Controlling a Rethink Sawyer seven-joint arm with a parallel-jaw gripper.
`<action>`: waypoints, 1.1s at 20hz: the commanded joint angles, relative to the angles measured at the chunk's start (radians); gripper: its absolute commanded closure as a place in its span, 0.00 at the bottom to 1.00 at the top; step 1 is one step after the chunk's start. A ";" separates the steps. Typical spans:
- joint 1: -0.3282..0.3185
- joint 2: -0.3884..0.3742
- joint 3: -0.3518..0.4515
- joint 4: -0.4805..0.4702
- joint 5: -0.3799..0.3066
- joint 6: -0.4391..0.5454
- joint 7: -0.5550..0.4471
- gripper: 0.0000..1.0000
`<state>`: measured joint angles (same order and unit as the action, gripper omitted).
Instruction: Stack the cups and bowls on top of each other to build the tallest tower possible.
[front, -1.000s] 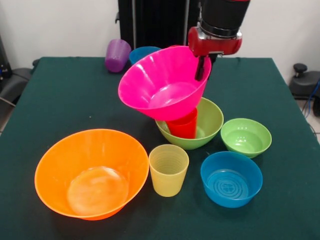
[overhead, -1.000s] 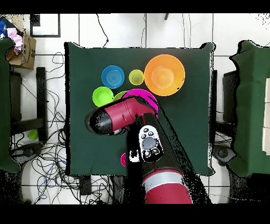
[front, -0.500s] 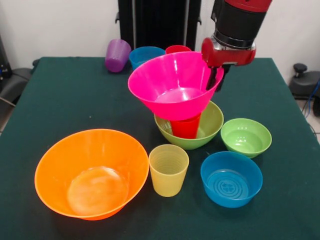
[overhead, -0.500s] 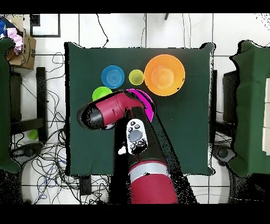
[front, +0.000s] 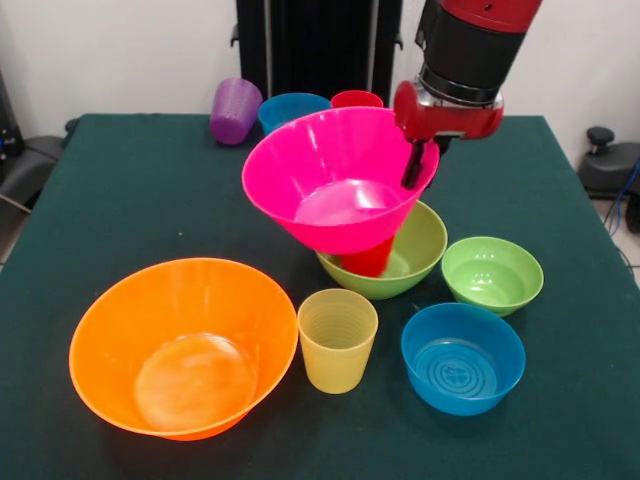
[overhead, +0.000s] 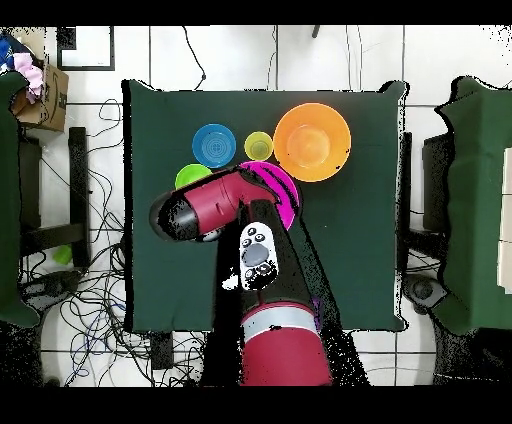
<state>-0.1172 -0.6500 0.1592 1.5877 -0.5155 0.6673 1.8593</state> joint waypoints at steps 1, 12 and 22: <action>0.022 0.056 0.001 -0.063 0.032 -0.040 0.151 1.00; 0.098 0.144 -0.031 -0.140 0.102 -0.015 0.198 1.00; 0.155 0.047 -0.080 -0.003 0.169 0.002 0.193 1.00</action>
<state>-0.0016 -0.5823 0.0488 1.4866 -0.4138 0.6667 1.8593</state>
